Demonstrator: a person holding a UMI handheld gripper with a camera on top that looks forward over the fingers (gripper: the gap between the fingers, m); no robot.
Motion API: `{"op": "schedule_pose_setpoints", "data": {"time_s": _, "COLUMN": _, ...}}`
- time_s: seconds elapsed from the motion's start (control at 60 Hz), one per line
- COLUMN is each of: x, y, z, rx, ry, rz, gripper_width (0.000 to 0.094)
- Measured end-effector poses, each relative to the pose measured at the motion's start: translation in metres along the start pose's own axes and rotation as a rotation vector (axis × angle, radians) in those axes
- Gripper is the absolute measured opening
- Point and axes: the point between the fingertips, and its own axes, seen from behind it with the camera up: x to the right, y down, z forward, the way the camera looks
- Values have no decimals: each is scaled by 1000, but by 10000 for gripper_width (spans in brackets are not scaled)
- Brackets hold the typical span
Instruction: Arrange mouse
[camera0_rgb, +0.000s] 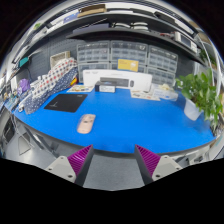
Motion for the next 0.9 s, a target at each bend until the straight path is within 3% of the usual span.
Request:
{"op": "schedule_pose_setpoints", "data": {"time_s": 0.25, "x": -113, "y": 0, "z": 59, "rx": -15, "ry": 3, "rz": 57, "gripper_width": 849}}
{"op": "schedule_pose_setpoints", "data": {"time_s": 0.6, "x": -105, "y": -50, "z": 152, "rx": -19, "ry": 142, "rz": 50, "gripper_width": 792}}
{"op": "schedule_pose_setpoints", "data": {"time_s": 0.683, "x": -104, "y": -47, "z": 162, "rx": -33, "ry": 145, "rz": 79, "gripper_width": 484}}
{"op": "schedule_pose_setpoints", "data": {"time_s": 0.9, "x": -103, "y": -48, "z": 165, "rx": -19, "ry": 160, "rz": 29, "gripper_width": 407}}
